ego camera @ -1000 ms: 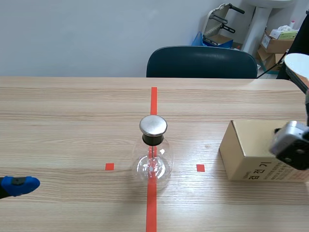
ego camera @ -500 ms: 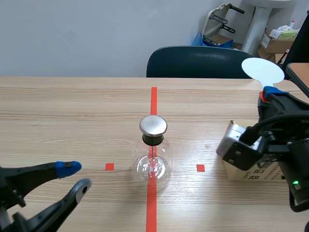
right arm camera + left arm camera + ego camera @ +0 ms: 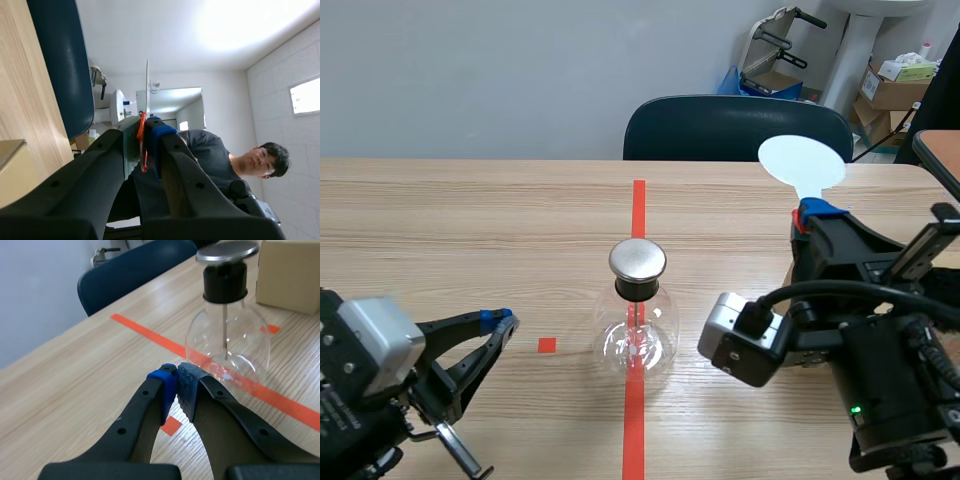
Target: Do the electroscope experiment
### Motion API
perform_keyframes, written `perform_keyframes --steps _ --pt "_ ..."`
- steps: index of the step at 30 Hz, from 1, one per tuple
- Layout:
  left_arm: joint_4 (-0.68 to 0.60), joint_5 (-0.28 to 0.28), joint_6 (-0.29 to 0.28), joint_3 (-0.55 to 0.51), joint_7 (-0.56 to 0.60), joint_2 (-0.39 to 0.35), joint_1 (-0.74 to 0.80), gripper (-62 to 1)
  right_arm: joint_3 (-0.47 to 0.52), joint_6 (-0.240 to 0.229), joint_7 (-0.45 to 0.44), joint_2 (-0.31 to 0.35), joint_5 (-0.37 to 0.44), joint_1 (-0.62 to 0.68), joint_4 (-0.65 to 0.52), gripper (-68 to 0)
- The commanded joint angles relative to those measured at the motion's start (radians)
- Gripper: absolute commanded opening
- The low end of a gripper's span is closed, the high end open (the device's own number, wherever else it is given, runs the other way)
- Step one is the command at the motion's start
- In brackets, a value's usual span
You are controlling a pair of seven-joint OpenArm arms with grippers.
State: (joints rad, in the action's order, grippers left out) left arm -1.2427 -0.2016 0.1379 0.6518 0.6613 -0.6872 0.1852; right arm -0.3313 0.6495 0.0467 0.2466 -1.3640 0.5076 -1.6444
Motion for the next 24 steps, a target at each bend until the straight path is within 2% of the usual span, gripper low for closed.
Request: perform_keyframes --steps 1,10,17,22,24 --pt "0.004 0.021 -0.004 -0.003 0.01 0.023 -0.009 -56.9 -0.007 0.01 0.023 0.01 -0.002 -0.027 0.009 -65.6" --pt "0.144 0.159 -0.04 -0.003 0.014 0.128 -0.08 -56.9 -0.077 0.01 0.126 0.01 -0.039 -0.095 0.114 -65.6" --pt "0.192 0.274 -0.063 -0.003 0.019 0.177 -0.109 -56.9 -0.089 0.017 0.131 0.005 -0.047 -0.112 0.153 -65.6" --pt "0.204 0.326 -0.082 -0.003 0.019 0.195 -0.119 -56.9 -0.089 0.017 0.12 0.005 -0.047 -0.111 0.153 -65.6" --pt "0.204 0.331 -0.083 -0.003 0.019 0.196 -0.119 -56.9 -0.089 0.017 0.12 0.005 -0.047 -0.111 0.153 -65.6"
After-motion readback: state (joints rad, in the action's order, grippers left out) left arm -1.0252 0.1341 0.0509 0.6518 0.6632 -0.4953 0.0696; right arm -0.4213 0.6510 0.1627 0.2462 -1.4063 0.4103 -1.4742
